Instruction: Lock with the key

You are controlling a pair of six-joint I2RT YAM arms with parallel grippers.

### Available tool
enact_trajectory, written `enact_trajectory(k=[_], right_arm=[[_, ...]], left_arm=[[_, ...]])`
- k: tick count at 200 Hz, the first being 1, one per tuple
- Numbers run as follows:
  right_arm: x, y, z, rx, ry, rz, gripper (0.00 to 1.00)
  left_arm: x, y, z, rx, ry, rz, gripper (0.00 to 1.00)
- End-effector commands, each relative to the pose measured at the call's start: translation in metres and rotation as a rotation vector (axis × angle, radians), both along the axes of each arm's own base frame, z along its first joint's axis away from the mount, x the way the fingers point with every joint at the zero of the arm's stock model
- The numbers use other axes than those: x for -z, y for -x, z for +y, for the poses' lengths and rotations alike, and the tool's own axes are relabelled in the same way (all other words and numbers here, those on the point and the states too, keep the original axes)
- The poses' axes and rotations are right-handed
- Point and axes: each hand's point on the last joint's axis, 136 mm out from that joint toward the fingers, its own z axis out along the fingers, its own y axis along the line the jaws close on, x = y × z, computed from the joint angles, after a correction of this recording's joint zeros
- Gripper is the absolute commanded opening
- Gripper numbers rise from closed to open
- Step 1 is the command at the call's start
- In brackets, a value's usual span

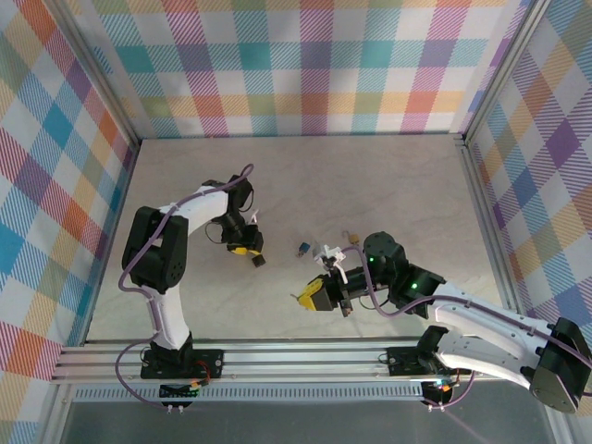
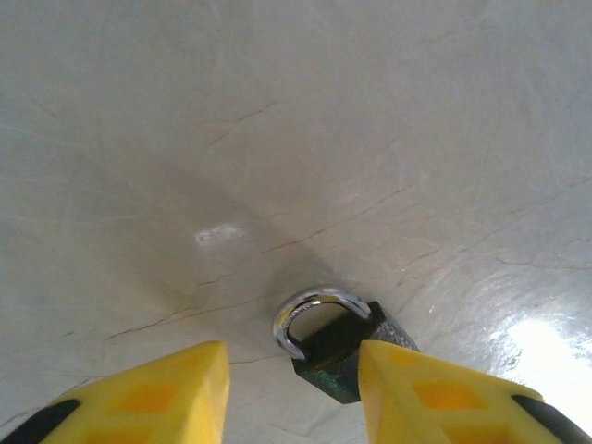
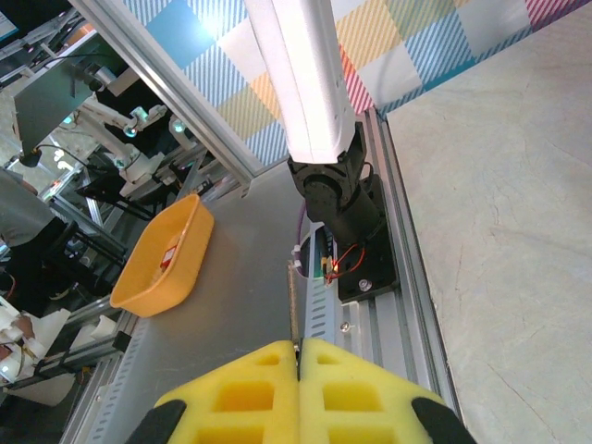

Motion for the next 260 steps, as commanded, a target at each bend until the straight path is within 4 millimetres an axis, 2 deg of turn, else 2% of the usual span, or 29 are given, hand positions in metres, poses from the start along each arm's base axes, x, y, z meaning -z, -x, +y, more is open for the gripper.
enact_trajectory(k=[1, 16, 28, 50, 55, 80, 92, 111, 142, 185, 222, 260], right_arm=[[-0.004, 0.002, 0.002, -0.02, -0.026, -0.003, 0.0], [-0.001, -0.001, 0.003, -0.012, -0.016, 0.003, 0.0], [0.005, -0.007, 0.007, 0.011, 0.0, 0.005, 0.0], [0.02, -0.026, 0.019, 0.076, 0.054, 0.025, 0.0], [0.022, -0.032, 0.023, 0.091, 0.067, 0.034, 0.0], [0.038, -0.064, 0.043, 0.199, 0.145, 0.072, 0.0], [0.051, -0.085, 0.05, 0.285, 0.199, 0.083, 0.0], [0.07, -0.113, 0.061, 0.389, 0.269, 0.092, 0.0], [0.098, -0.149, 0.077, 0.504, 0.359, 0.12, 0.0], [0.144, -0.179, 0.1, 0.566, 0.498, 0.174, 0.0], [0.178, -0.196, 0.108, 0.607, 0.585, 0.196, 0.0], [0.195, -0.207, 0.115, 0.619, 0.615, 0.221, 0.0]], left_arm=[[-0.027, -0.012, 0.01, -0.027, -0.026, -0.084, 0.46], [-0.049, -0.02, 0.013, -0.053, -0.032, -0.167, 0.5], [-0.078, -0.026, 0.017, -0.084, -0.026, -0.269, 0.56], [-0.137, -0.028, 0.027, -0.161, 0.006, -0.485, 0.76], [-0.149, -0.025, 0.028, -0.174, 0.024, -0.525, 0.81], [-0.2, -0.007, 0.038, -0.247, 0.078, -0.683, 0.91], [-0.217, 0.004, 0.048, -0.289, 0.087, -0.758, 0.99], [-0.236, 0.023, 0.062, -0.354, 0.115, -0.875, 1.0], [-0.246, 0.045, 0.084, -0.481, 0.155, -1.028, 1.0], [-0.259, 0.064, 0.109, -0.585, 0.155, -1.166, 1.0], [-0.257, 0.068, 0.106, -0.565, 0.171, -1.164, 1.0], [-0.254, 0.068, 0.106, -0.559, 0.164, -1.156, 1.0]])
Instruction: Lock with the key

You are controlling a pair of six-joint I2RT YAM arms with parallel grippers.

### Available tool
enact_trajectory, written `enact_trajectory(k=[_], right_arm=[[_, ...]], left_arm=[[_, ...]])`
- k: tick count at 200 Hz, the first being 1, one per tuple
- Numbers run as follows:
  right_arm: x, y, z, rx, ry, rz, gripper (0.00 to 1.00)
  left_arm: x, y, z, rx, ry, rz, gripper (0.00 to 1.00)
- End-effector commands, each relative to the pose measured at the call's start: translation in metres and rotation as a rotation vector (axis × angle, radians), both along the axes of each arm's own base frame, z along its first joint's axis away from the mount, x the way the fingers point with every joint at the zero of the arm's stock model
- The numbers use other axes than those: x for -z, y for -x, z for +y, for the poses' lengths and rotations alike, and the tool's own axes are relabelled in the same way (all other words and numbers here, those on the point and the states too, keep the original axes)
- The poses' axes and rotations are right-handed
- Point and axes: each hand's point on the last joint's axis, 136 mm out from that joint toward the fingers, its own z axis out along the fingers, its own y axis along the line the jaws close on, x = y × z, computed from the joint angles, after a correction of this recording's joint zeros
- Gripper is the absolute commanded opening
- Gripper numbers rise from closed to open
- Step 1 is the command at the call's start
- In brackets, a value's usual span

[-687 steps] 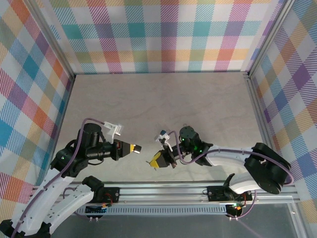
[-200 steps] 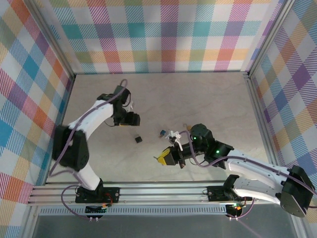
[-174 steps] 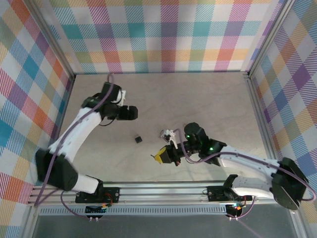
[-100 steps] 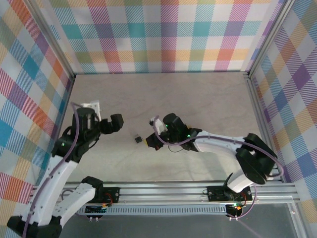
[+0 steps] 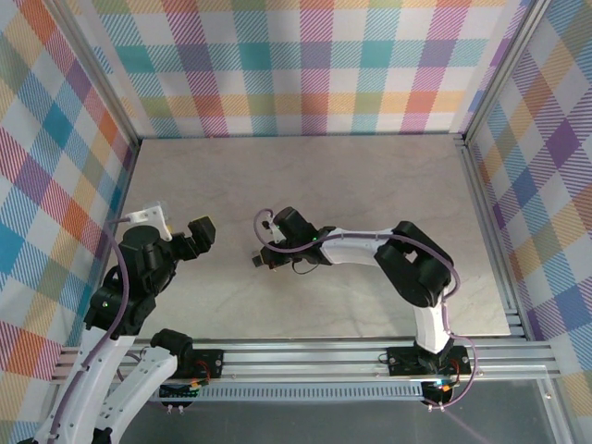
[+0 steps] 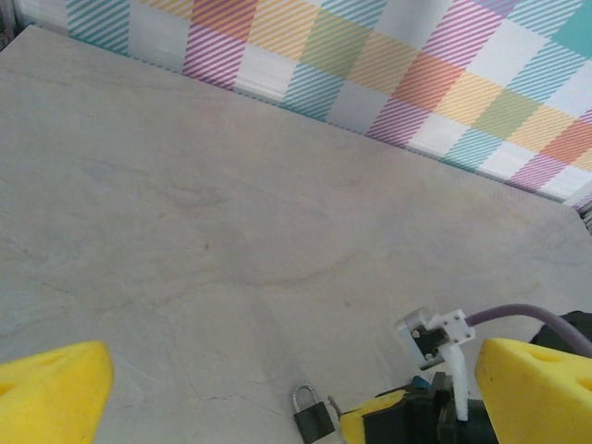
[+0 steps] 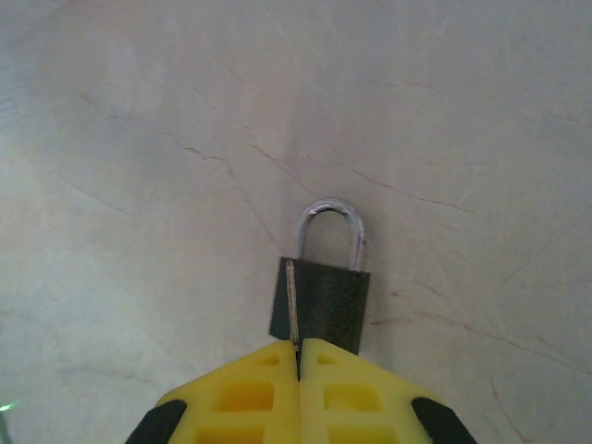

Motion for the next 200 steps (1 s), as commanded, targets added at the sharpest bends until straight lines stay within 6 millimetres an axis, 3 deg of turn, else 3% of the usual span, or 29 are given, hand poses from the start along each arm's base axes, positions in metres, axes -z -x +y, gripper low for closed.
enact_trajectory(k=[1, 36, 78, 110, 146, 177, 200], right_arm=[[0.002, -0.011, 0.002, 0.035, 0.015, 0.013, 0.0], [0.017, -0.021, 0.001, 0.054, 0.026, 0.052, 0.0], [0.013, -0.027, 0.0, 0.067, 0.017, 0.041, 0.0], [0.011, -0.026, 0.002, 0.056, 0.011, 0.044, 0.14], [0.003, -0.023, 0.003, 0.037, -0.006, 0.047, 0.24], [-0.011, -0.022, -0.005, 0.054, 0.007, 0.03, 0.44], [-0.028, -0.024, -0.022, 0.095, 0.044, -0.023, 0.59]], left_arm=[[-0.002, -0.003, 0.004, -0.027, 0.011, -0.019, 1.0], [-0.002, -0.002, 0.005, -0.026, 0.005, -0.02, 1.0], [-0.001, -0.002, 0.004, -0.023, 0.002, -0.015, 1.0], [0.0, -0.002, 0.004, -0.022, 0.0, -0.008, 1.0], [0.0, -0.002, 0.004, -0.021, -0.002, -0.009, 1.0], [0.0, -0.002, 0.004, -0.02, -0.006, -0.007, 1.0], [0.0, -0.002, 0.004, -0.019, -0.007, -0.008, 1.0]])
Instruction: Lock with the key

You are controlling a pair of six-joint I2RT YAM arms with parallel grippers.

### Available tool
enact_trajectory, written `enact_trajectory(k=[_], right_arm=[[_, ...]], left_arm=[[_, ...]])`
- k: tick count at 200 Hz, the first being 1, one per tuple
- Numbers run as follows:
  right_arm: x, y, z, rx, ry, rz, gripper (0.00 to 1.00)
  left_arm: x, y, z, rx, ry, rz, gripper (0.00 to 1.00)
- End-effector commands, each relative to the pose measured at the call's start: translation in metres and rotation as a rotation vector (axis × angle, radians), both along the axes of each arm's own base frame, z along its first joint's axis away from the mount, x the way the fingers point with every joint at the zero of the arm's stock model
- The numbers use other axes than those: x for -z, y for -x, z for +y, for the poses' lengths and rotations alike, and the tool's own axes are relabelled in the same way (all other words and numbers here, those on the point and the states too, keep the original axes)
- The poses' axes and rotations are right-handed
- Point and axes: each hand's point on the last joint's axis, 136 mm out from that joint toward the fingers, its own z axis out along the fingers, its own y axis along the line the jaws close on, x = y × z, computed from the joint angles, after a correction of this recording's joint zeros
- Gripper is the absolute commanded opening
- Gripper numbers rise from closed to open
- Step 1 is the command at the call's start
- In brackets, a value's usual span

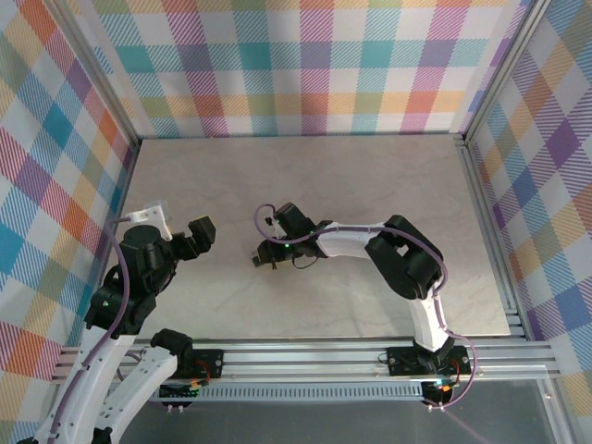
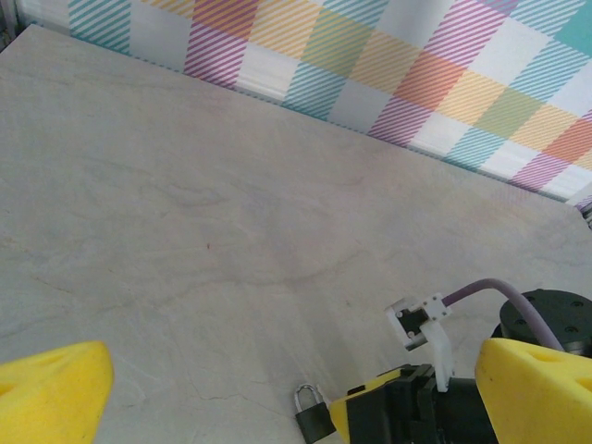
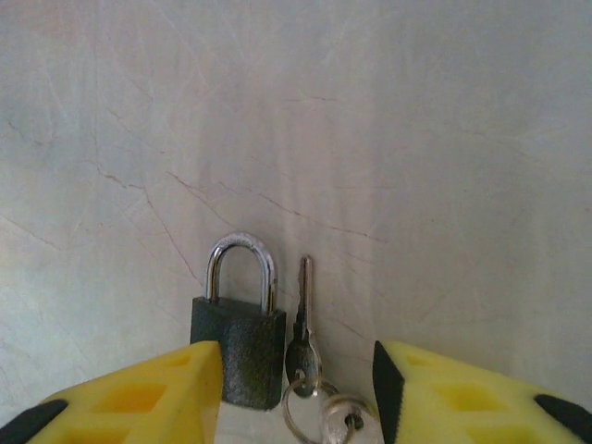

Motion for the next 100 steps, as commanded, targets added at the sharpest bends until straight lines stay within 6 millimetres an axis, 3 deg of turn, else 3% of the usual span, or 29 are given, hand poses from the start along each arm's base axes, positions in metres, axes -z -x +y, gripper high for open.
enact_trajectory(k=[1, 34, 46, 100], right_arm=[[-0.041, -0.003, -0.012, 0.029, 0.005, -0.08, 0.6], [-0.062, -0.005, -0.046, 0.102, 0.076, -0.148, 0.84], [-0.066, -0.007, -0.06, 0.146, 0.106, -0.159, 1.0], [-0.069, -0.009, -0.12, 0.38, 0.223, -0.108, 0.99]], left_arm=[[-0.001, -0.002, 0.004, -0.018, -0.004, -0.011, 1.0], [0.001, -0.002, 0.0, 0.002, -0.007, 0.0, 1.0], [0.002, -0.003, -0.001, 0.011, -0.009, 0.009, 1.0], [0.01, -0.006, -0.014, 0.074, -0.016, 0.066, 1.0]])
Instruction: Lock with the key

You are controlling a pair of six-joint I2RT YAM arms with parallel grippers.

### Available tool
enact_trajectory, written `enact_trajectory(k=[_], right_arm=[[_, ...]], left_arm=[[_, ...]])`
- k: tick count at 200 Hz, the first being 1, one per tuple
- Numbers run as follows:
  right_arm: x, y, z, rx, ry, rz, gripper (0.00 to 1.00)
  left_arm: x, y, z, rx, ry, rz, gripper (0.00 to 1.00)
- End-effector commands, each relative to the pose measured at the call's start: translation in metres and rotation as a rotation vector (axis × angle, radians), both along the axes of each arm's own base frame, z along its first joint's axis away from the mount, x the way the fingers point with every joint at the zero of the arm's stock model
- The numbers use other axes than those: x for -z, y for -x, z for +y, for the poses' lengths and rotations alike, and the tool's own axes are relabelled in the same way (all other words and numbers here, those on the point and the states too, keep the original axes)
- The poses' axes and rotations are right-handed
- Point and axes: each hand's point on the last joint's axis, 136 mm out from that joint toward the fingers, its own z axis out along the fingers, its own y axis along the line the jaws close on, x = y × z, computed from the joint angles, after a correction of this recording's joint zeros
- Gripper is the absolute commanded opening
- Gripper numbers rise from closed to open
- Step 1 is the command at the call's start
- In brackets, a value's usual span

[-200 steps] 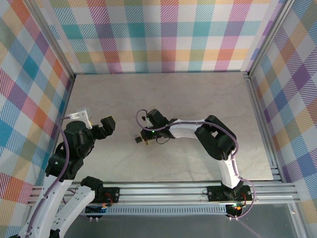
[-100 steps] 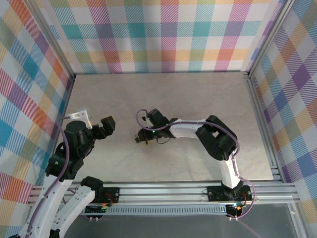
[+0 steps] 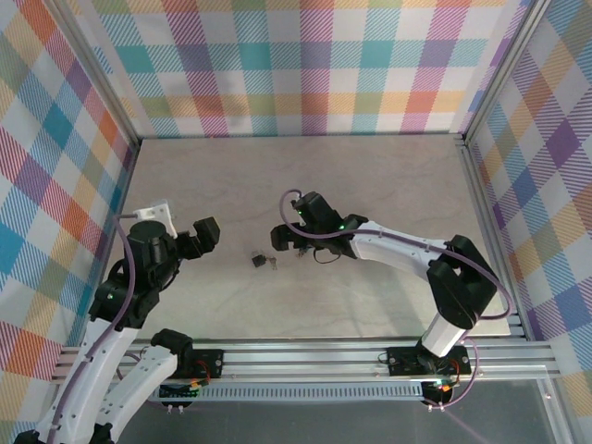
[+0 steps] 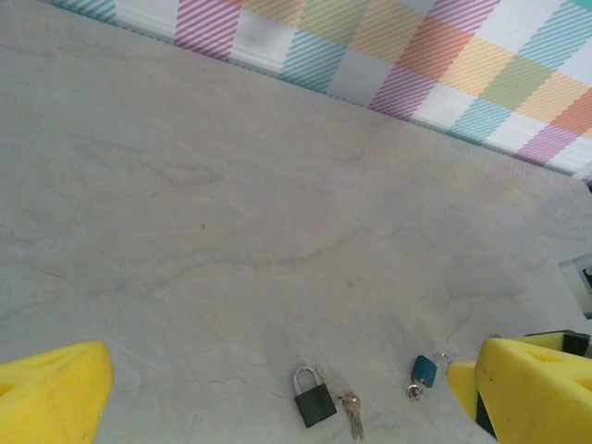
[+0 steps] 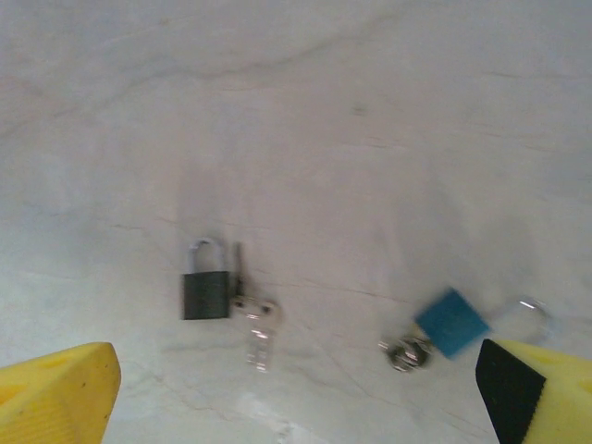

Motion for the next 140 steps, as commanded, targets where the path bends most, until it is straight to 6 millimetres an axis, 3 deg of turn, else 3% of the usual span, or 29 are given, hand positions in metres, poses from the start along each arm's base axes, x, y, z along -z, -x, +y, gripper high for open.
enact_trajectory(k=[1, 36, 72, 87, 107, 140], right_arm=[[0.012, 0.001, -0.037, 0.15, 0.103, 0.056, 0.99], [0.018, 0.004, -0.053, 0.251, 0.163, 0.126, 0.99], [0.022, 0.006, -0.065, 0.275, 0.09, 0.15, 0.99], [0.025, 0.007, -0.065, 0.254, 0.02, 0.186, 1.0], [0.029, 0.009, -0.056, 0.197, -0.097, 0.227, 0.94], [0.032, 0.008, -0.048, 0.151, -0.126, 0.235, 0.88]], left_arm=[[-0.004, 0.0, -0.006, 0.039, -0.006, 0.006, 1.0], [0.005, -0.004, -0.022, 0.12, -0.006, 0.066, 1.0], [0.024, -0.009, -0.044, 0.208, -0.039, 0.17, 1.0], [0.031, -0.01, -0.052, 0.236, -0.06, 0.203, 1.0], [0.032, -0.01, -0.053, 0.234, -0.086, 0.215, 1.0], [0.03, -0.008, -0.055, 0.242, -0.078, 0.203, 1.0]])
